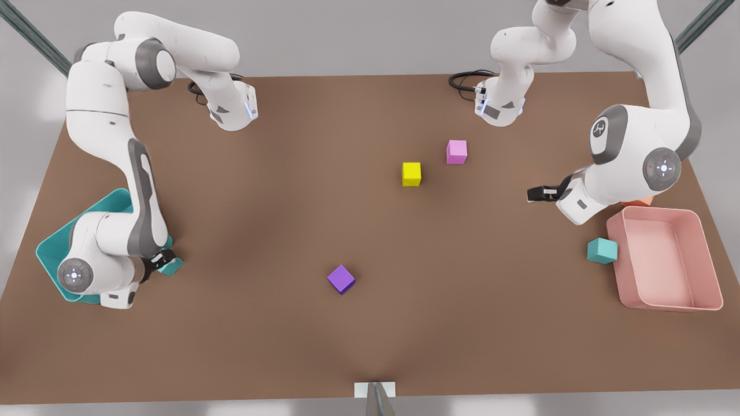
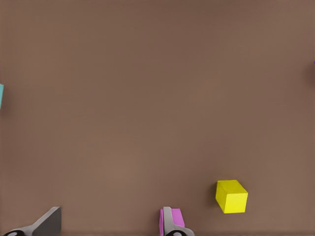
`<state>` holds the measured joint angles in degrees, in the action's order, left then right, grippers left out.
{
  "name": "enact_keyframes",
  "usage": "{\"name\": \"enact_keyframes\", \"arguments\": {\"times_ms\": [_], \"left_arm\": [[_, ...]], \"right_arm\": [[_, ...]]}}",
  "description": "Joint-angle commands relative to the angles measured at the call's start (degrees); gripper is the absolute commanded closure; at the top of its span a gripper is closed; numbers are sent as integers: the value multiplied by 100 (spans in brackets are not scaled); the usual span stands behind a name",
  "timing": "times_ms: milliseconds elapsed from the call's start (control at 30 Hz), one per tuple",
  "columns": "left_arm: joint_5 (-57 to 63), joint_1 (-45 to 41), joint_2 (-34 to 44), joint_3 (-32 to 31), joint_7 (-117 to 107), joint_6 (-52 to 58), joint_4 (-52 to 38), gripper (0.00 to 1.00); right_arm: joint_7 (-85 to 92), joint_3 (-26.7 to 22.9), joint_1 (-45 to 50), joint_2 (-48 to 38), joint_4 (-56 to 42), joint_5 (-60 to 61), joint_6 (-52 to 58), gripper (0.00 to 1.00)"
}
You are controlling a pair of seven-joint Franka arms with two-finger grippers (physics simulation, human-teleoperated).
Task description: Stack the two blue cubes on top of each other
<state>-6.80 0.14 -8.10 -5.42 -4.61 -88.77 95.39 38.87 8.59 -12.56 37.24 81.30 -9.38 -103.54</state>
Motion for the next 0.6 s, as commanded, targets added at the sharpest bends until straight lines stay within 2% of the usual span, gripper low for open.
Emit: {"name": "enact_keyframes", "arguments": {"times_ms": [0,200,567], "left_arm": [[3,-5,10,-3,-40,9,-3,0],[3,4,1,-3,-40,9,-3,0],[3,4,19,-3,-49,18,-3,0]], "right_arm": [[2194,11,-72,-50,140,128,-685,0],[2661,-24,-203,-200,826,481,-747,0],[2590,-156,-239,-33,870,498,-1072,0]]}}
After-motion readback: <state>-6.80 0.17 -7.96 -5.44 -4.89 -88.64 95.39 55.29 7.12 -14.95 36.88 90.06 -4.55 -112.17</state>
